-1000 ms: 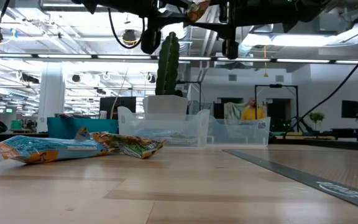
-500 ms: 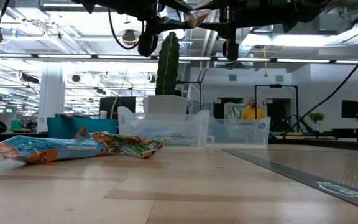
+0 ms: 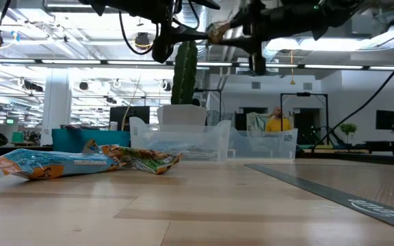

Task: Pick and place Granola Bars by type
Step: Put the yellow granola bar into the top transparent bin

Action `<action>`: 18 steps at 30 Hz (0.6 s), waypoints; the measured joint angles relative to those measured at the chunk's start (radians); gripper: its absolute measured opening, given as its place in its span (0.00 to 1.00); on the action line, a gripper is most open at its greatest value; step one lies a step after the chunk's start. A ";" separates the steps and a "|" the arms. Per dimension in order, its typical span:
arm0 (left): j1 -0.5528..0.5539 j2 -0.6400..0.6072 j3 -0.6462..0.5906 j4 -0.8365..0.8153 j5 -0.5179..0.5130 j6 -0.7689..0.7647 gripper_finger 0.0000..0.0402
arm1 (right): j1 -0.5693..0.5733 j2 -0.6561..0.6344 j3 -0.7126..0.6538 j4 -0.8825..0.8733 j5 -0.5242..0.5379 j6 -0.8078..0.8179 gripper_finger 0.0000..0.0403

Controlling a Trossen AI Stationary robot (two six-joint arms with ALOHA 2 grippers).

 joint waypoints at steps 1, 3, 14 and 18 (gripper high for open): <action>0.000 0.000 0.000 -0.001 0.000 0.000 0.57 | -0.009 0.000 0.000 -0.018 0.004 -0.010 0.19; 0.001 0.000 0.000 -0.005 0.006 0.000 0.58 | -0.027 0.000 0.000 -0.061 0.023 -0.028 0.19; 0.000 -0.001 0.000 -0.054 0.063 0.002 0.59 | -0.231 -0.003 0.000 -0.162 0.109 -0.115 0.19; -0.001 -0.001 0.000 -0.053 0.082 0.002 0.59 | -0.329 -0.003 0.000 -0.236 0.109 -0.165 0.19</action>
